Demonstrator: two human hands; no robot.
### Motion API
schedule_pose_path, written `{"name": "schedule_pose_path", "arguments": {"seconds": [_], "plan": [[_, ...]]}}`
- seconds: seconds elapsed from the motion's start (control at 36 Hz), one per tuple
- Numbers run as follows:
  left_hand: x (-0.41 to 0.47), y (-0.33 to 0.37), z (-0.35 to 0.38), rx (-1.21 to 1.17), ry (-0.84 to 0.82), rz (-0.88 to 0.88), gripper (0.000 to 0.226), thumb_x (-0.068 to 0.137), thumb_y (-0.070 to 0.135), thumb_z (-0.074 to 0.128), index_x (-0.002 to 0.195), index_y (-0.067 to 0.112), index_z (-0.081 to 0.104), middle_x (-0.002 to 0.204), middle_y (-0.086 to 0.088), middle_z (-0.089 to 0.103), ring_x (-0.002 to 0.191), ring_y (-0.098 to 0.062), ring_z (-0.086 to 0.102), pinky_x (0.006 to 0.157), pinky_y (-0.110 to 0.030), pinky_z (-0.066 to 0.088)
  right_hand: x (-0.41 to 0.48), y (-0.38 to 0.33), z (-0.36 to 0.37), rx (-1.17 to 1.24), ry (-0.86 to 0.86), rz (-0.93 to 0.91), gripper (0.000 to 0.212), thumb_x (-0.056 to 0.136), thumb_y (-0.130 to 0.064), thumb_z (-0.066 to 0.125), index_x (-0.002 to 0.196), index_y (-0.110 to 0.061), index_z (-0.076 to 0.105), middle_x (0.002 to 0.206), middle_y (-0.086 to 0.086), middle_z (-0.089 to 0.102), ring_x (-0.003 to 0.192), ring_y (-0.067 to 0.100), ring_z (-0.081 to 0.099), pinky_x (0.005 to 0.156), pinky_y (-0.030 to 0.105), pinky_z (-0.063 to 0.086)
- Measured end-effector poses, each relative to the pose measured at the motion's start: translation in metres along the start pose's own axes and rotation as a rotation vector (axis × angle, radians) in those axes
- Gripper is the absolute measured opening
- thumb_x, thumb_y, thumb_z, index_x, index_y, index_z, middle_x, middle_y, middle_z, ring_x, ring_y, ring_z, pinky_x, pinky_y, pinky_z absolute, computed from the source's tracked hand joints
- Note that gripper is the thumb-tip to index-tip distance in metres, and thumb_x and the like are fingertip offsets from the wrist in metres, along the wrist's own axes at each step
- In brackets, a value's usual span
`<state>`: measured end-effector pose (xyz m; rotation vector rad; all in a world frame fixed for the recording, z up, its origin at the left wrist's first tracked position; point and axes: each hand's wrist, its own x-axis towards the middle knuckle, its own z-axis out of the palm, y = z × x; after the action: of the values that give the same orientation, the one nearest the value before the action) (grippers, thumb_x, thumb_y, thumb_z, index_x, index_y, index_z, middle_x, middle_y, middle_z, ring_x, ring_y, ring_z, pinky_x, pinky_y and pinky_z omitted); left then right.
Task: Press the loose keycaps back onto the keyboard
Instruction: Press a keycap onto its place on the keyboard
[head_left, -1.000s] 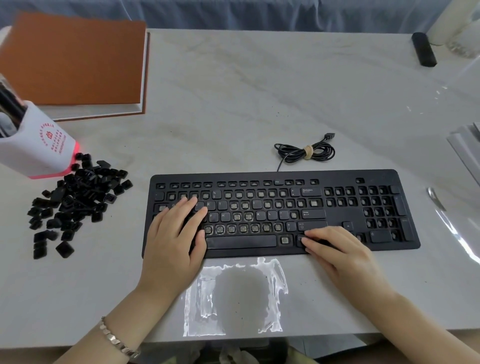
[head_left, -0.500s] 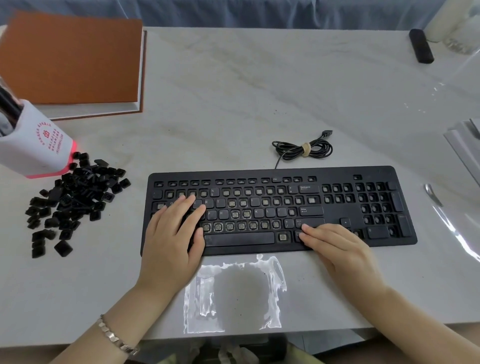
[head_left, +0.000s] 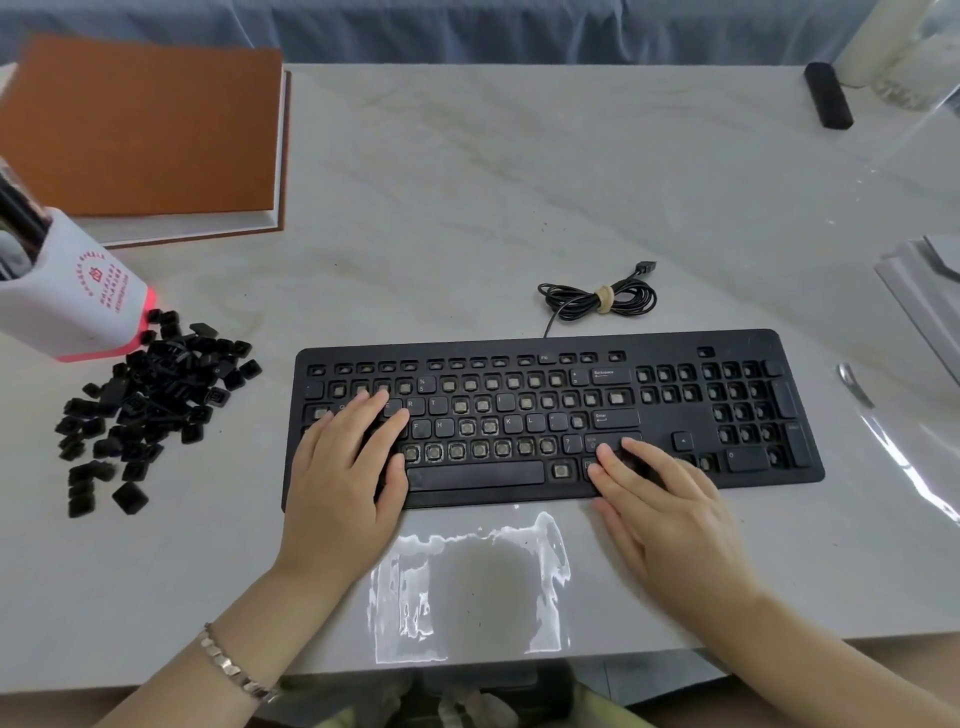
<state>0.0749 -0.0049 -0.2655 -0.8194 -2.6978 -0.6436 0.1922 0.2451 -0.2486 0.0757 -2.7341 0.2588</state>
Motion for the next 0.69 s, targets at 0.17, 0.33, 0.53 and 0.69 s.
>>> {"name": "schedule_pose_path", "arguments": {"seconds": [0.17,0.33,0.53,0.69], "plan": [[0.001,0.003,-0.002,-0.057,-0.052,-0.021,0.039,0.092,0.021,0.041,0.120,0.005,0.063,0.131,-0.012,0.056,0.127,-0.022,0.044,0.107,-0.042,0.030,0.043,-0.021,-0.012,0.053,-0.117,0.184,0.036,0.083,-0.029,0.045,0.061,-0.015,0.070,0.057,-0.003,0.064,0.061,0.023,0.061,0.057,0.031,0.050],[0.000,-0.012,-0.026,-0.190,-0.099,-0.064,0.039,0.090,0.023,0.044,0.123,0.010,0.061,0.134,-0.004,0.053,0.122,-0.018,0.047,0.107,-0.033,0.030,0.095,-0.078,-0.013,0.192,-0.282,0.227,0.026,0.090,-0.029,0.051,0.078,-0.015,0.070,0.071,-0.001,0.068,0.074,0.023,0.059,0.072,0.024,0.040],[-0.019,-0.068,-0.075,-0.055,0.074,-0.488,0.037,0.082,0.027,0.052,0.113,0.011,0.066,0.123,-0.001,0.059,0.115,-0.019,0.052,0.099,-0.032,0.033,0.144,-0.151,0.007,0.371,-0.526,-0.077,0.027,0.095,-0.029,0.040,0.086,-0.018,0.063,0.090,-0.002,0.067,0.088,0.018,0.055,0.081,0.032,0.042],[-0.042,-0.108,-0.104,0.055,-0.028,-0.650,0.031,0.084,0.028,0.069,0.112,0.017,0.067,0.108,0.003,0.058,0.095,-0.020,0.056,0.081,-0.036,0.047,0.169,-0.200,0.035,0.385,-0.641,-0.188,0.032,0.097,-0.023,0.041,0.126,-0.020,0.054,0.128,0.000,0.052,0.120,0.019,0.044,0.097,0.031,0.036]]}}
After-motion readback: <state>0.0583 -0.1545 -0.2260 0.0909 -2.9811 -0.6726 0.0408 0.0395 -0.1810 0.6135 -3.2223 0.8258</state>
